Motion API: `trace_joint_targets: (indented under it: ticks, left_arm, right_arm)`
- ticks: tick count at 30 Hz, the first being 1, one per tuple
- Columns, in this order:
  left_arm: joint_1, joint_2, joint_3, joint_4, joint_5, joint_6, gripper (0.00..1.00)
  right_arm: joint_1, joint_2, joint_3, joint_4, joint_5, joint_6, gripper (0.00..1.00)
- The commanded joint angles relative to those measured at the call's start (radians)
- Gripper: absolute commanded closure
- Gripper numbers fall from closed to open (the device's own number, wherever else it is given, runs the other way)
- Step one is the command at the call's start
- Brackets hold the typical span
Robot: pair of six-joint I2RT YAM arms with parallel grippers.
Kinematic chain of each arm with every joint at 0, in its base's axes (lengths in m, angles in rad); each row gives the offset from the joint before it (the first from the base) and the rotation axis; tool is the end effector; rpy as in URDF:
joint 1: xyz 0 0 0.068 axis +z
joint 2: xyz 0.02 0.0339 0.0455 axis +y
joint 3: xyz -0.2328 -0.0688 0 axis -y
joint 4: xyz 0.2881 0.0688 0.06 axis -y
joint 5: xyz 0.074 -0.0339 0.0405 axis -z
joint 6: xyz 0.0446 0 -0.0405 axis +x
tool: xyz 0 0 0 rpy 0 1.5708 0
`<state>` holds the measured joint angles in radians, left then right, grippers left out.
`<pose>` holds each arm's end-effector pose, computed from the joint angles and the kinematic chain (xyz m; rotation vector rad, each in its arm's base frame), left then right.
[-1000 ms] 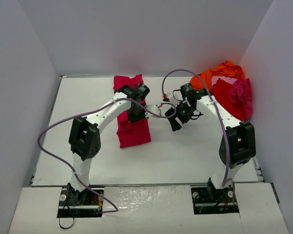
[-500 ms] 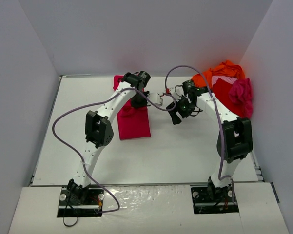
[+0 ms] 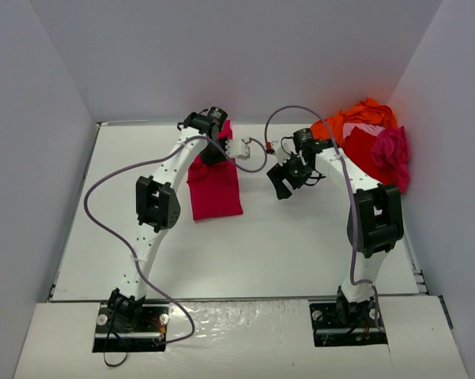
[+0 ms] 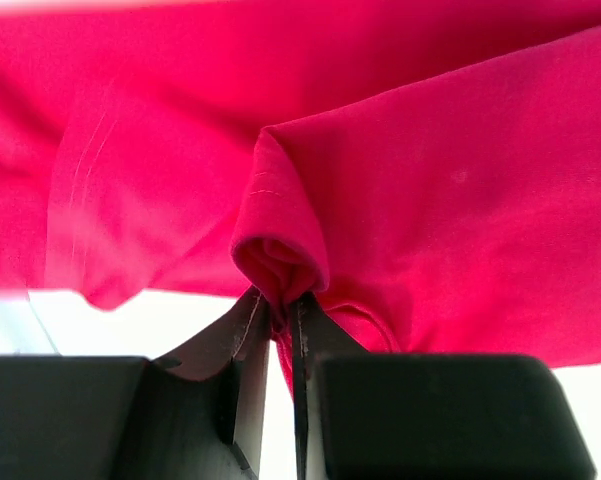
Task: Fold and stack the t-shirts
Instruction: Fold the folded rectangular tshirt in 1/3 of the way
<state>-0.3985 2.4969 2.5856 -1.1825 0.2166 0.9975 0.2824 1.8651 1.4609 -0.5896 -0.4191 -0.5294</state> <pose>0.4955 -0.2190 0.2343 1.7388 1.9649 -0.0843 0.4162 0.1397 0.1820 -1.1267 2.2240 0.4342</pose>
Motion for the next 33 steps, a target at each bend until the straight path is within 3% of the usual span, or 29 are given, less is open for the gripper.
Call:
trace_joint_targets:
  ticks: [1, 5, 17, 24, 33]
  left_arm:
    - [0.063, -0.028, 0.056, 0.241, -0.013, -0.111, 1.0]
    - [0.063, 0.031, 0.108, 0.317, -0.027, -0.123, 1.0]
    - [0.0, 0.02, 0.116, 0.241, 0.061, -0.105, 1.0]
    - [-0.063, -0.15, 0.044, 0.133, 0.104, -0.114, 1.0]
    - [-0.175, -0.455, -0.24, 0.069, 0.105, -0.143, 1.0]
  right_arm:
    - [0.017, 0.029, 0.014, -0.118, -0.033, -0.071, 0.26]
    - [0.017, 0.045, 0.005, -0.116, -0.035, -0.074, 0.26]
    - [0.017, 0.077, 0.006, -0.104, -0.029, -0.078, 0.27]
    - [0.015, 0.061, -0.016, -0.09, -0.02, -0.078, 0.27]
    - [0.015, 0.033, -0.018, -0.08, -0.003, -0.073, 0.26]
